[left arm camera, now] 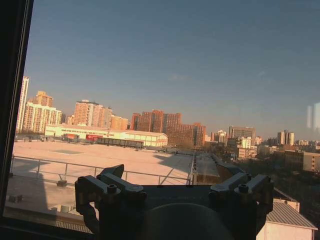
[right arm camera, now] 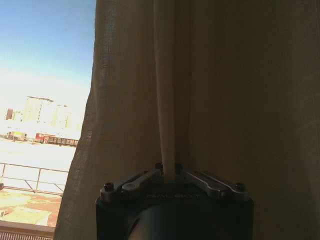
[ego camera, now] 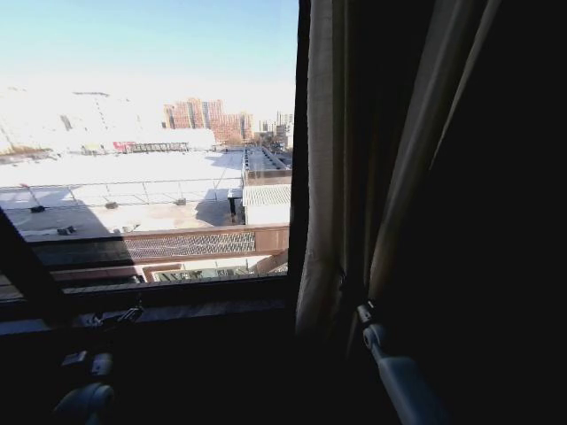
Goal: Open the curtains by pulling them apart, changing their state from closed to fully open.
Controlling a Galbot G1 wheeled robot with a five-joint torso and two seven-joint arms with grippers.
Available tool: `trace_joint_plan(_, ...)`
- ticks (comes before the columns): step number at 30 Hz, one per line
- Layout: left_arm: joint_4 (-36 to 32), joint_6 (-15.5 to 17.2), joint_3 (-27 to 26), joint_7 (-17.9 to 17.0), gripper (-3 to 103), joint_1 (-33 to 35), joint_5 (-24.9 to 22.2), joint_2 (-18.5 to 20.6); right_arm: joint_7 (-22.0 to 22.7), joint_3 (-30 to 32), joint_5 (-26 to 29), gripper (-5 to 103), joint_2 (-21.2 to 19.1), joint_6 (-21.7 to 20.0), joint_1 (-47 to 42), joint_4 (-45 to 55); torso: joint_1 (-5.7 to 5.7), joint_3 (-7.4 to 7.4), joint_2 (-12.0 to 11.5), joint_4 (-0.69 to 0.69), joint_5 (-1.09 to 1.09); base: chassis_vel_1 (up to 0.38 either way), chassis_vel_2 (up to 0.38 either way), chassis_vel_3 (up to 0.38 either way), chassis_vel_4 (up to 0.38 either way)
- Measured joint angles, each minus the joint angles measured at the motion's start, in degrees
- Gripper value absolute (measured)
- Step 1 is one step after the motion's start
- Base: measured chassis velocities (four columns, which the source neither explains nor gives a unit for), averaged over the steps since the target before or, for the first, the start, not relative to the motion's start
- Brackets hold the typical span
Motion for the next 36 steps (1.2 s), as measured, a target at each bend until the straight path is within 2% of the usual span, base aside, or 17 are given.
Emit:
trace_joint_plan(2, 0.0, 0.0, 0.0, 0.0, 100, 0.0, 0.0, 0.0, 2.8, 0.5, -0.7, 0, -0.5, -0.9, 0.8, -1.2, 0.0, 0.0, 0.0, 0.0, 0.07, 0.056, 0.079, -0.052, -0.05)
trace_joint_plan(3, 0.0, 0.0, 0.0, 0.0, 100, 0.0, 0.0, 0.0, 2.8, 0.5, -0.7, 0, -0.5, -0.9, 0.8, -1.2, 0.0, 0.0, 0.0, 0.0, 0.07, 0.071, 0.079, -0.05, -0.076)
trace_joint_plan(6, 0.0, 0.0, 0.0, 0.0, 100, 0.0, 0.0, 0.0, 7.4, 1.8, -3.0, 0, -1.8, -1.8, 2.2, -3.2, 0.0, 0.0, 0.0, -0.03, 0.07, 0.013, 0.019, -0.017, -0.025)
trace_joint_plan(10, 0.0, 0.0, 0.0, 0.0, 100, 0.0, 0.0, 0.0, 10.3, 3.1, -3.5, 0, -3.3, -3.0, 2.7, -3.9, 0.0, 0.0, 0.0, -0.07, 0.12, 0.0, 0.0, 0.0, 0.0)
trace_joint_plan(16, 0.0, 0.0, 0.0, 0.0, 100, 0.0, 0.0, 0.0, 13.1, 5.0, -3.4, 0, -6.3, -3.4, 2.5, -4.9, 0.0, 0.0, 0.0, -0.05, 0.08, 0.0, 0.0, 0.0, 0.0)
trace_joint_plan(23, 0.0, 0.0, 0.0, 0.0, 100, 0.0, 0.0, 0.0, 15.4, 6.0, -3.6, 0, -7.4, -3.5, 1.9, -5.6, -0.01, 0.0, 0.0, -0.06, 0.09, 0.0, 0.0, 0.0, 0.0)
trace_joint_plan(30, 0.0, 0.0, 0.0, 0.0, 100, 0.0, 0.0, 0.0, 17.1, 5.6, -4.0, 0, -6.6, -4.0, -0.8, -2.4, 0.0, 0.0, 0.0, -0.05, 0.08, 0.0, 0.0, 0.0, 0.0)
trace_joint_plan(33, 0.0, 0.0, 0.0, 0.0, 100, 0.0, 0.0, 0.0, 16.9, 4.9, -3.1, 0, -6.2, -4.2, -2.8, 0.7, 0.0, 0.0, 0.0, -0.05, 0.09, 0.0, 0.0, 0.0, 0.0)
trace_joint_plan(36, 0.0, 0.0, 0.0, 0.0, 100, 0.0, 0.0, 0.0, 14.7, 4.1, -1.4, -3, -6.1, -4.4, -5.5, 4.8, 0.0, 0.01, 0.0, -0.05, 0.09, 0.0, 0.0, 0.0, 0.0)
